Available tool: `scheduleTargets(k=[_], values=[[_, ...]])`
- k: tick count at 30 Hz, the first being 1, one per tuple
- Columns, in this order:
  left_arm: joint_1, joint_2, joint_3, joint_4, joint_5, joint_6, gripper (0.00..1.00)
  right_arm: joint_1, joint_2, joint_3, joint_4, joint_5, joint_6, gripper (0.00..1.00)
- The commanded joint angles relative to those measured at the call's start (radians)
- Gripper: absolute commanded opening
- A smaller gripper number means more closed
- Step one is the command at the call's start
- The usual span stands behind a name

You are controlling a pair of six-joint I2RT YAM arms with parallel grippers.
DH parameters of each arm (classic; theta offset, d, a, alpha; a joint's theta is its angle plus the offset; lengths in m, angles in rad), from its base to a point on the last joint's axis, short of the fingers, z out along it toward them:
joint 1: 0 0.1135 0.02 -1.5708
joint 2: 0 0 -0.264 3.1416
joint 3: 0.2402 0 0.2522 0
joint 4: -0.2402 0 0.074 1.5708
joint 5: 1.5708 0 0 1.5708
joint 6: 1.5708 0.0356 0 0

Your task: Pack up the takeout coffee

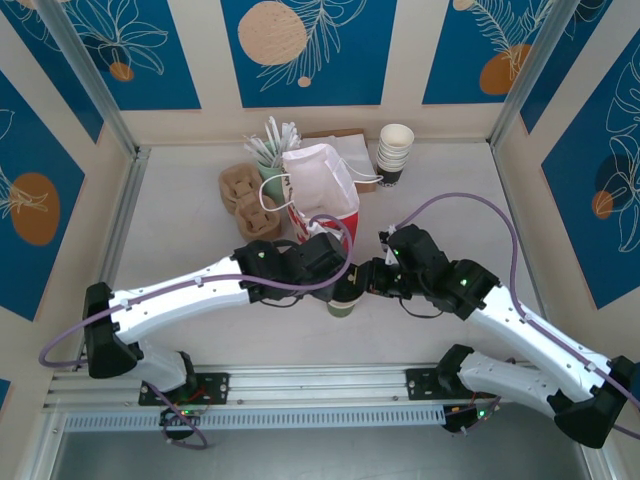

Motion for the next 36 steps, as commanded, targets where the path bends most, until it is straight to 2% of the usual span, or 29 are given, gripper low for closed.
scheduleTargets(k=[1, 6, 12, 16, 20, 28, 33, 36], values=[[-0.017, 0.003, 0.030, -0.003, 0.016, 0.019, 0.12, -0.019, -0.018, -0.008, 0.003, -0.023, -0.002, 0.06], [-0.017, -0.022, 0.025, 0.033, 0.028, 0.043, 0.20, -0.049, -0.026, 0.003, -0.043, -0.031, -0.010, 0.00], [-0.017, -0.065, 0.028, 0.110, 0.064, 0.126, 0.43, -0.123, -0.033, 0.033, -0.143, -0.081, -0.051, 0.00], [-0.017, -0.098, 0.042, 0.154, 0.080, 0.228, 0.56, -0.209, -0.033, 0.049, -0.211, -0.169, -0.090, 0.00], [-0.020, -0.140, 0.025, 0.211, 0.114, 0.394, 0.67, -0.289, -0.017, 0.076, -0.285, -0.249, -0.139, 0.00], [-0.023, -0.278, -0.096, 0.368, 0.158, 0.788, 0.66, -0.367, 0.021, 0.136, -0.401, -0.340, -0.241, 0.00], [-0.022, -0.328, -0.174, 0.435, 0.250, 1.076, 0.65, -0.371, 0.063, 0.152, -0.438, -0.373, -0.277, 0.00], [-0.021, -0.340, -0.212, 0.462, 0.285, 1.196, 0.65, -0.371, 0.083, 0.156, -0.445, -0.393, -0.294, 0.00]])
